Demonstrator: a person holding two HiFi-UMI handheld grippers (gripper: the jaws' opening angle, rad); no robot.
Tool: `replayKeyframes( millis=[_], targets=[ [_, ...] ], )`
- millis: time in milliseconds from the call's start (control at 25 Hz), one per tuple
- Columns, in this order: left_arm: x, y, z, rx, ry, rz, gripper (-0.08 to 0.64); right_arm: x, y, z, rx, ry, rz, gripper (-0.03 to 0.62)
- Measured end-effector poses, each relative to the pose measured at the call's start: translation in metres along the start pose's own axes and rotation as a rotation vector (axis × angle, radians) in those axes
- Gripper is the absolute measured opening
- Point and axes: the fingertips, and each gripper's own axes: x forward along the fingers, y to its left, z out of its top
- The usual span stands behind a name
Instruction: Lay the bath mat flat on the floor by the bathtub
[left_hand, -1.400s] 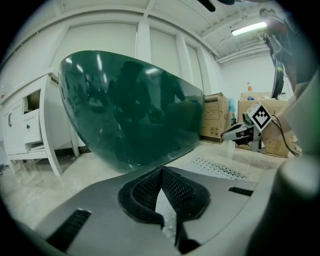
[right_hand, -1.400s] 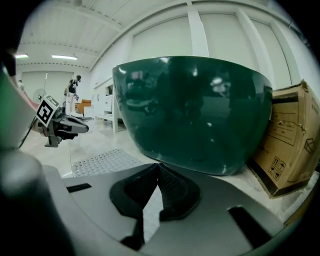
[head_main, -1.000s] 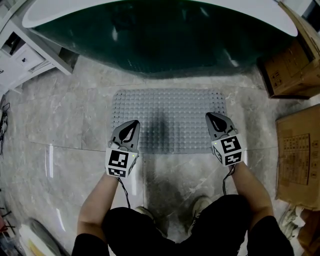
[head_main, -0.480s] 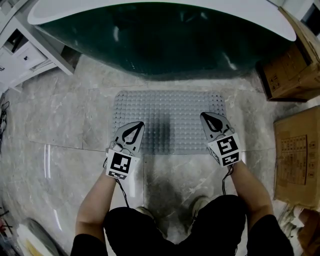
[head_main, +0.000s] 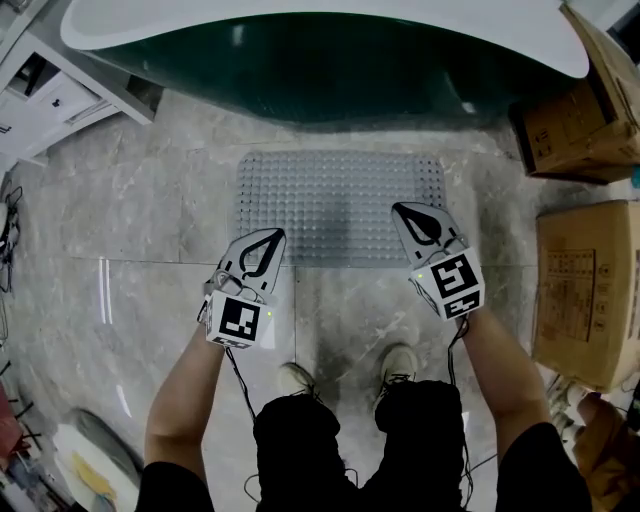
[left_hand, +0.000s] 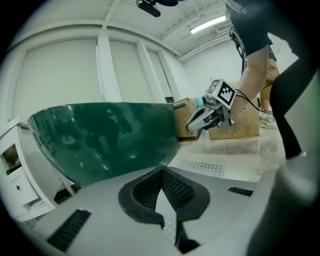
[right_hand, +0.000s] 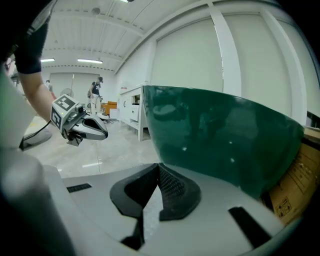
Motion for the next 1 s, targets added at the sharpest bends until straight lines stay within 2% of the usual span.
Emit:
replayKeyframes(
  millis=[240, 360, 520, 760, 1000],
  targets=[
    [-0.054, 0.016, 0.093, -0.102, -0.01, -0.004, 0.014, -0.057, 0.013, 0.074, 0.074, 0.02, -0.006, 0.017],
    [-0.089, 0.022, 0.148, -0.193, 0.011, -0.005, 0.015, -0.092, 0.023, 0.116, 0.114, 0.04, -0.004, 0.017],
    [-0.131, 0.039, 0.223, -0.263, 0.006, 0.0, 0.015, -0.131, 0.031, 0.18, 0.121, 0.058, 0.005, 0.017],
    [-0.185, 0.066, 0.324, -0.299, -0.029, -0.007, 0.015, -0.18, 0.036, 0.282, 0.131, 0.042, 0.005, 0.017],
    [-0.24, 0.096, 0.417, -0.354, -0.065, -0.006, 0.015, -0.234, 0.034, 0.393, 0.114, -0.023, -0.015, 0.017]
  ],
)
